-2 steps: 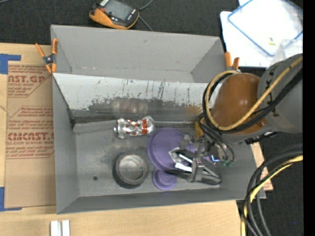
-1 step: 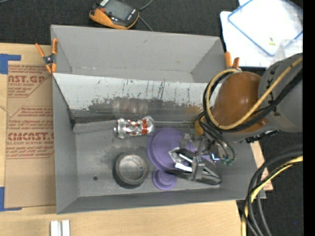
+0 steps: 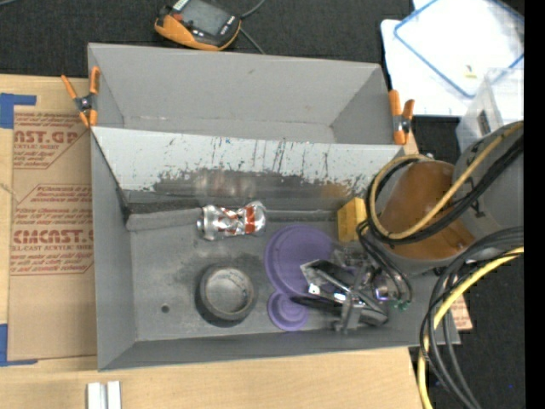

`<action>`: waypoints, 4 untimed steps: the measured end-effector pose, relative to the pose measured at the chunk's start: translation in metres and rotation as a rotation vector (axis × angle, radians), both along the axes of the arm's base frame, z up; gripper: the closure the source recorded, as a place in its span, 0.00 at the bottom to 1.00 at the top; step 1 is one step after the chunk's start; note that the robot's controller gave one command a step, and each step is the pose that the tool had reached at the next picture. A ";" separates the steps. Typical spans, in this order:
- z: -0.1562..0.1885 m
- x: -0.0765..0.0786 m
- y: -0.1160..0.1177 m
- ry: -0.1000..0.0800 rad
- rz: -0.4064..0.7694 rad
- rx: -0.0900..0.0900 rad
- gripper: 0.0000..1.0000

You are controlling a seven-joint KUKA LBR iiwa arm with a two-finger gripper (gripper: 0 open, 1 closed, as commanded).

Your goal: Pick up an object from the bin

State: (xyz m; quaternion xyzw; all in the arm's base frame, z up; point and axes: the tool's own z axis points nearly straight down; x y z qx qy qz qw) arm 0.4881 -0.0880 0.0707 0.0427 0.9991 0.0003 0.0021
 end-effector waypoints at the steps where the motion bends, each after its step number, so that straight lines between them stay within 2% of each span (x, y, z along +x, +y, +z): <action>1: 0.053 -0.007 -0.001 -0.012 0.184 -0.002 0.00; 2: 0.002 0.001 0.002 -0.004 0.008 0.002 0.00; 3: 0.001 -0.002 0.006 -0.026 0.189 -0.005 0.00; 4: 0.003 0.002 0.005 -0.007 0.019 0.005 1.00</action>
Offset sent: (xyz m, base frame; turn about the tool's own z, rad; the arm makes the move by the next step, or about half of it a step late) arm -0.0006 0.0001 0.0016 -0.0078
